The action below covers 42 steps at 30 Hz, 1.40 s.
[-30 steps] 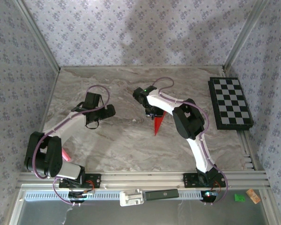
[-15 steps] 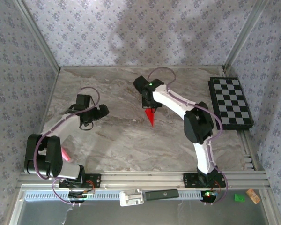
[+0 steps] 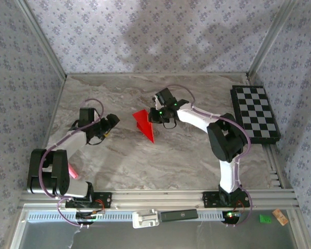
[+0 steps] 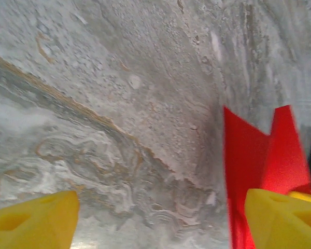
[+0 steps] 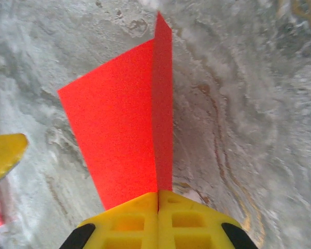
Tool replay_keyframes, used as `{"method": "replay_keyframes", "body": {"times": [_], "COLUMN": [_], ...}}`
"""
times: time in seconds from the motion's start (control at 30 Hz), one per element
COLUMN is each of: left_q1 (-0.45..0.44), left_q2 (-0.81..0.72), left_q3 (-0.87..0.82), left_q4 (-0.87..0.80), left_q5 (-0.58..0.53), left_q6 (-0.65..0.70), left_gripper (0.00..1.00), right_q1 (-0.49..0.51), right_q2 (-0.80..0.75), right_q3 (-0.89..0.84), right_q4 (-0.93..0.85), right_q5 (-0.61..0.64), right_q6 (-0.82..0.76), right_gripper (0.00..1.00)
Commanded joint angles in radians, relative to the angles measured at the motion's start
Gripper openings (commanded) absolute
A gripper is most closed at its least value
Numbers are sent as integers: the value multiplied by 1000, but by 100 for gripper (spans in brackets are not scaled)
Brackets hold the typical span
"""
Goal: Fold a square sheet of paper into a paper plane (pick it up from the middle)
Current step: Turn over the paper plane at the top-center of the table.
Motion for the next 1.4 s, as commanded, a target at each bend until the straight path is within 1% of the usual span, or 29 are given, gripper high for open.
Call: {"method": "replay_keyframes", "body": {"times": [0.0,0.07,0.13,0.27,0.47,0.53,0.57,0.8,1.0,1.23,1.37], "left_q1": [-17,-43,-79,-157,-249,-269,-277,-310,-321,-330,-330], "left_q2": [27,39,56,104,211,244,259,347,392,433,419], "left_q3": [-23,-22,-18,6,78,101,111,171,200,220,220], "left_q4": [98,110,114,136,153,160,168,178,198,219,212], "left_q5": [93,101,102,101,97,95,98,114,151,184,163], "left_q6": [-60,-68,-72,-84,-115,-124,-127,-133,-127,-127,-125], "left_gripper": [75,70,66,64,64,61,58,38,29,28,28], "right_q1": [-26,-39,-49,-64,-71,-75,-76,-90,-98,-101,-105], "right_q2": [17,19,19,24,23,22,19,16,22,25,25], "right_q3": [-80,-121,-153,-206,-254,-261,-266,-294,-299,-296,-296], "right_q4": [232,275,295,330,326,324,323,340,350,352,348], "right_q5": [-152,-160,-159,-162,-142,-136,-135,-139,-152,-160,-160], "right_q6": [84,99,104,115,108,108,107,117,124,127,126], "right_gripper": [7,7,7,7,8,8,8,8,8,8,7]}}
